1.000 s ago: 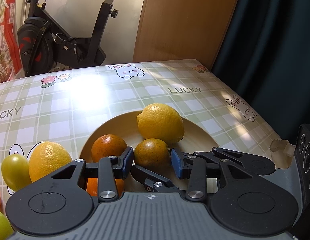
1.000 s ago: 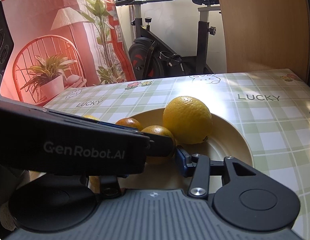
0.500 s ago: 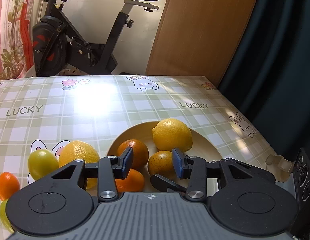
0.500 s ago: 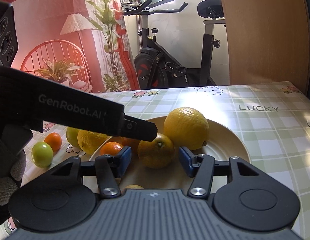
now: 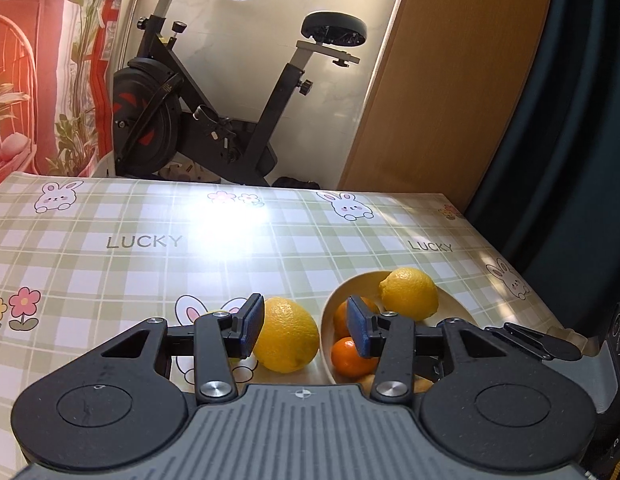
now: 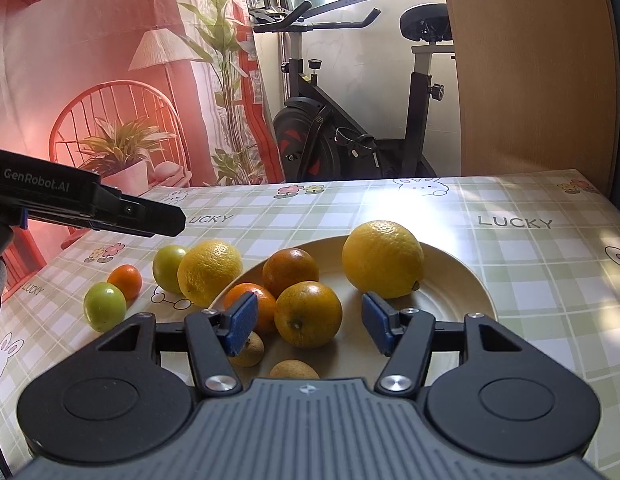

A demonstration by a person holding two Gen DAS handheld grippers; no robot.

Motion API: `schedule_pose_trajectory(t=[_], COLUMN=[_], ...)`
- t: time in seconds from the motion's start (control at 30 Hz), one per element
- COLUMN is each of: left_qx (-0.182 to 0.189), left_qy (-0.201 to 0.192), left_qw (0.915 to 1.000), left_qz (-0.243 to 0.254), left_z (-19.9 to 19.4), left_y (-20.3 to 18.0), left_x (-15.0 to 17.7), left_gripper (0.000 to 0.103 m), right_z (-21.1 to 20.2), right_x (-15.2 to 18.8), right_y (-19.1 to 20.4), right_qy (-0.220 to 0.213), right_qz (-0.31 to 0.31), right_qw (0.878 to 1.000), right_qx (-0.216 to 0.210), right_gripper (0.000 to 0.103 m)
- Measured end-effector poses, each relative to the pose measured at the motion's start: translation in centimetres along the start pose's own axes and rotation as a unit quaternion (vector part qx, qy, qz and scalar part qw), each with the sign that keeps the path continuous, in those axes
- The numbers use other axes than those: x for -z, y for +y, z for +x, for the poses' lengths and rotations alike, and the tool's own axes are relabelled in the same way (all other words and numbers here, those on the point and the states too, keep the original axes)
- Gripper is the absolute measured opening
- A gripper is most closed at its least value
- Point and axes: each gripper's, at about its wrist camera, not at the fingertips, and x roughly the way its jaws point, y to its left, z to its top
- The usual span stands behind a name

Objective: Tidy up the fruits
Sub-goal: 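Lift the left gripper away from the plate, then lower the left gripper around the green apple and close it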

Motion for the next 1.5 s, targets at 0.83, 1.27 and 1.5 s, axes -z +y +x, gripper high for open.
schedule_pose_trajectory(t=[0.83,1.27,1.5], left_qx=[-0.046,0.009,0.012], left_qy=[-0.016,0.038,0.055], left_qw=[0.9979,0.998,0.9975], left_qz=[-0.041,-0.05,-0.042], left_z=[-5.0,-1.4,-0.6], left_y=[10.5,9.9,9.6], left_x=[1.5,4.1,5.4], left_gripper=[0.053,0.053,0.053], right_z=[3.5,6.4,8.5], right_x=[-1.6,0.6,1.0], right_y=[10.5,15.0,15.8], right_qy=[0.021,0.071,0.093], right_qz=[-0.074,-0.135,-0.144], right_qw=[0.993,0.98,0.976], right_qx=[-0.093,-0.13,-0.133], right_gripper=[0.061,0.061,0.06])
